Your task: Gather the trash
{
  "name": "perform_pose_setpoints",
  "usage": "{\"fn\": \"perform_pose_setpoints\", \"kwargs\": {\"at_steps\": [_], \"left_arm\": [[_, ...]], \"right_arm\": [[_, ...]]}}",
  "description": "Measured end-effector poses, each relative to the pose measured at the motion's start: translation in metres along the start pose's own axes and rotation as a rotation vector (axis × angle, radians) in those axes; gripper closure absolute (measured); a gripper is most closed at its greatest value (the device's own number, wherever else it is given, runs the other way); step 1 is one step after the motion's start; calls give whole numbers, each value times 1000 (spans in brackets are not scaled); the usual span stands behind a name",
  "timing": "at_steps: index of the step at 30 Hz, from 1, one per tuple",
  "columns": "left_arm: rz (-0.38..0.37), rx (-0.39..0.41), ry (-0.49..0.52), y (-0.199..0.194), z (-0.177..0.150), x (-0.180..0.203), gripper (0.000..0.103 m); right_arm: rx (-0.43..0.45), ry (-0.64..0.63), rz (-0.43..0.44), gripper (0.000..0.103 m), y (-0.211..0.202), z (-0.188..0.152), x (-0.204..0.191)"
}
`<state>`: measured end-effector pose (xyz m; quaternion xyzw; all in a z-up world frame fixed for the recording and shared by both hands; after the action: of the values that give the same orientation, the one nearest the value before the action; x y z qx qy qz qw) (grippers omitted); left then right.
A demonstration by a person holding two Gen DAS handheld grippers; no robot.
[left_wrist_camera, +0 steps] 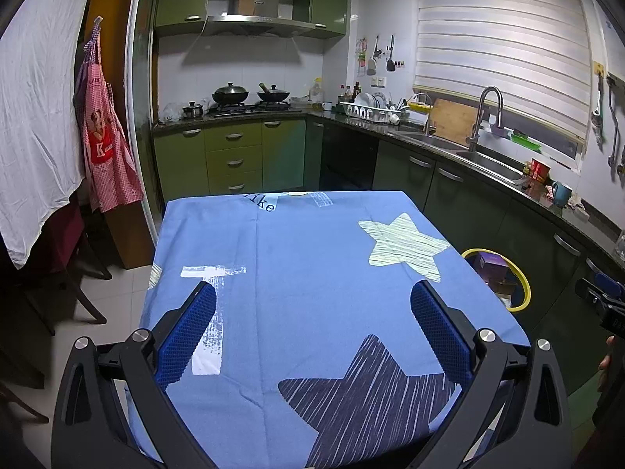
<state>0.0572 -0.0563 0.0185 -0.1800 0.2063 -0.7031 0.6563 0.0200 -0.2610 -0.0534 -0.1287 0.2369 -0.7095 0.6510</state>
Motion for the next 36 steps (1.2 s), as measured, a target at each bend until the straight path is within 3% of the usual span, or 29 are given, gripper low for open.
{"fn": "perform_pose_setpoints", "kwargs": {"at_steps": [36], "left_arm": [[10,-16,0,4,-6,0,5]], "right_arm": [[-3,3,8,6,0,0,-4]]}}
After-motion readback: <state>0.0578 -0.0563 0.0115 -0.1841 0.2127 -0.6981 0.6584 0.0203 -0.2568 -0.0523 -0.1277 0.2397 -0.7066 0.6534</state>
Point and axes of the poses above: each gripper's, at about its wrist camera, not at the fingertips, and y roughly the way its jaws point, x to its right, z to its top, the point moved 6 cm from there along y, roughly the way its jaws point, and after that the axes turned 7 degrees about z, right-handed, at the moved point
